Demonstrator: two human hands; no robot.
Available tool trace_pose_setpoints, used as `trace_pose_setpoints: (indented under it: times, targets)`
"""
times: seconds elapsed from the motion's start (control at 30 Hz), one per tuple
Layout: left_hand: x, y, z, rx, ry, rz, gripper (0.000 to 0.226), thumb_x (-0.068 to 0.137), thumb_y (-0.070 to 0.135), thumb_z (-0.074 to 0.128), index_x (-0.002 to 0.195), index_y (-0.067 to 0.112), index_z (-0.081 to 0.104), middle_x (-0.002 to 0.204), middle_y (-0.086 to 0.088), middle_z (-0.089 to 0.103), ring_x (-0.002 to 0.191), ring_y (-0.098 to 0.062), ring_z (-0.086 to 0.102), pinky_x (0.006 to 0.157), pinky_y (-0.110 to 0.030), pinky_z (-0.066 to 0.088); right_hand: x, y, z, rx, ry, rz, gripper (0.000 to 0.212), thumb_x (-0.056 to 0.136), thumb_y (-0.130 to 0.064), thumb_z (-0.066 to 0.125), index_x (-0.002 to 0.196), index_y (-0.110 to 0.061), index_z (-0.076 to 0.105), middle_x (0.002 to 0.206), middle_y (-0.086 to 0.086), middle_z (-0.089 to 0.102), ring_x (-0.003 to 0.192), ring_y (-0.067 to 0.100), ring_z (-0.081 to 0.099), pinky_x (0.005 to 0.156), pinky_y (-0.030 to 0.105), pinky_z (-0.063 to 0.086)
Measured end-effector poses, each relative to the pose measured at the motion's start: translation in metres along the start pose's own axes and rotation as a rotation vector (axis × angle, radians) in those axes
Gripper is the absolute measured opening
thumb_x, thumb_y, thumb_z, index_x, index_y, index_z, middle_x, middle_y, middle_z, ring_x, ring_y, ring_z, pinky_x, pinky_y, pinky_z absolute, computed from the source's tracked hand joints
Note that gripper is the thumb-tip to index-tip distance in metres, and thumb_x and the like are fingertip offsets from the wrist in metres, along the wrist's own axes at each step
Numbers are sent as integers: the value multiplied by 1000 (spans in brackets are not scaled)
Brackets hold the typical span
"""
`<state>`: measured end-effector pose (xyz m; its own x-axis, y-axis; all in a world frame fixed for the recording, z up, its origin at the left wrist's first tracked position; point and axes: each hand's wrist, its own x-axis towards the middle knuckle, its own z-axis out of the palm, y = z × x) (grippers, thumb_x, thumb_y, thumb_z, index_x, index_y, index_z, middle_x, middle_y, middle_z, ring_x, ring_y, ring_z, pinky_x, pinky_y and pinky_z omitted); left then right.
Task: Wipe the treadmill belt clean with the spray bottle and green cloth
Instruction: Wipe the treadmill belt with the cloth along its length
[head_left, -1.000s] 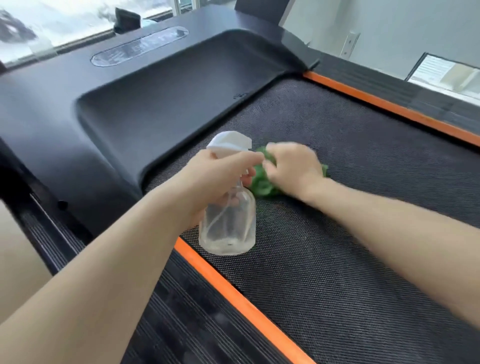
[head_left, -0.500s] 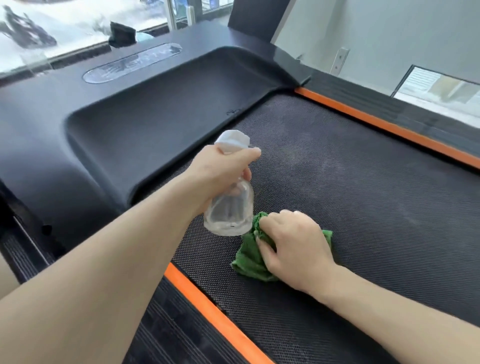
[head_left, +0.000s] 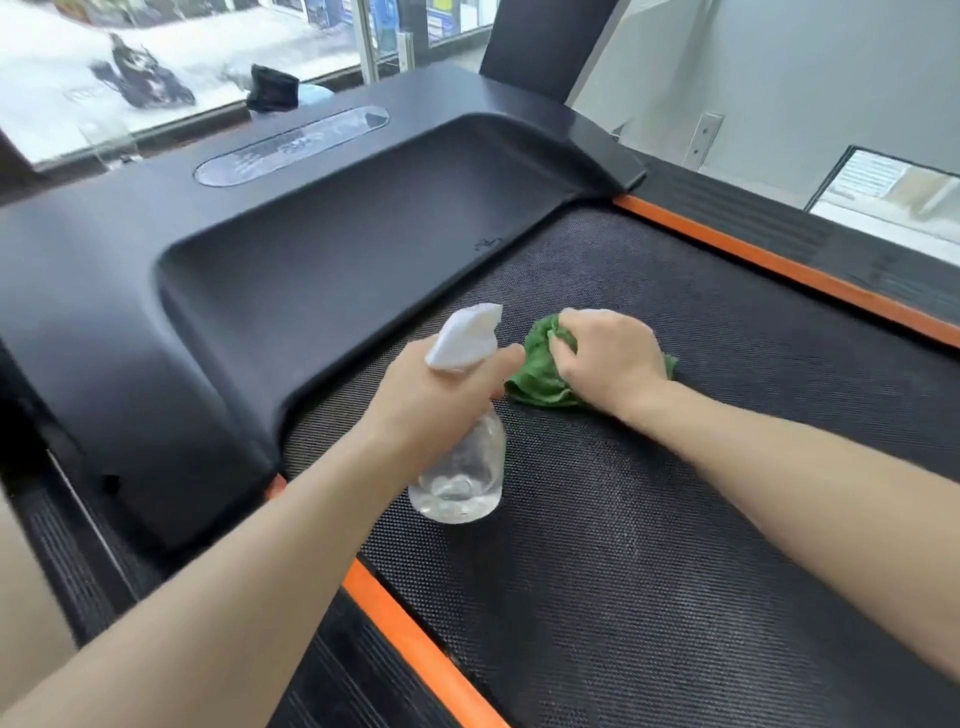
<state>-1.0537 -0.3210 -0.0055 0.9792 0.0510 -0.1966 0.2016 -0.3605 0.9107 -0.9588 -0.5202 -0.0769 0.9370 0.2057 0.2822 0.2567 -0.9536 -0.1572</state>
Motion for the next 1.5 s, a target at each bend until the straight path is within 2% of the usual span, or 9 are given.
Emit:
trace_pose_setpoints:
  times: [0.2, 0.4, 0.5, 0.67, 0.77, 1.03, 1.13, 1.33, 1.5]
  targets:
    - [-1, -9, 6, 28, 39, 23, 30, 96, 44, 69, 78, 21, 75, 69, 8, 78, 61, -1, 64, 77, -32, 54, 39, -5, 9, -46, -6, 118, 20, 93, -33, 46, 80, -20, 51, 90, 7, 69, 84, 33, 62, 68, 36, 37]
    - [7, -4, 11, 108, 7, 3, 26, 94, 46, 70, 87, 22, 77, 68, 11, 78, 72, -6, 71, 87, -37, 57, -104, -16, -30, 95, -60, -263, 22, 83, -34, 56, 70, -21, 45, 68, -3, 53, 66, 23, 50, 63, 36, 39]
    - [7, -4, 11, 97, -6, 2, 23, 93, 45, 70, 88, 23, 76, 69, 9, 78, 74, -9, 73, 88, -40, 58, -103, 5, -34, 108, -117, -430, 23, 85, -34, 57, 71, -20, 47, 69, -4, 52, 66, 21, 48, 64, 35, 38]
    - [6, -7, 14, 107, 5, 6, 25, 93, 47, 69, 89, 24, 76, 70, 10, 78, 70, -7, 71, 83, -38, 58, 34, 23, 3, -29, -35, 29, 22, 92, -35, 47, 79, -19, 54, 86, 6, 67, 83, 33, 62, 68, 37, 41]
    - [7, -5, 15, 133, 13, 3, 26, 93, 48, 69, 90, 24, 76, 70, 11, 78, 70, -5, 71, 81, -34, 56, 60, 16, 12, -69, -11, 145, 22, 94, -34, 44, 84, -19, 57, 92, 6, 69, 87, 34, 62, 69, 36, 38]
    - [5, -2, 18, 151, 26, -1, 28, 91, 47, 71, 86, 20, 76, 69, 9, 78, 67, -13, 71, 78, -41, 61, -87, -28, -20, 91, -11, -229, 28, 80, -35, 58, 70, -25, 34, 65, -3, 53, 63, 23, 51, 62, 34, 39]
    - [4, -3, 16, 140, 28, 6, 24, 93, 44, 71, 89, 20, 77, 69, 10, 78, 68, -9, 72, 80, -37, 59, -75, -9, -21, 91, -26, -355, 24, 81, -35, 57, 68, -23, 41, 65, -3, 54, 63, 23, 51, 61, 34, 39]
    - [12, -9, 16, 91, 35, 3, 26, 92, 44, 71, 87, 19, 76, 66, 8, 77, 54, 2, 63, 73, -32, 53, 58, 18, 11, -57, 2, 195, 21, 94, -34, 42, 84, -21, 55, 93, 6, 69, 87, 33, 62, 69, 36, 35]
    - [13, -7, 16, 115, 45, -34, 32, 92, 45, 71, 75, 18, 74, 65, 10, 76, 49, 5, 58, 72, -32, 50, 10, -3, 2, -14, 24, 109, 17, 89, -31, 50, 75, -22, 47, 82, 3, 67, 77, 31, 61, 67, 35, 36]
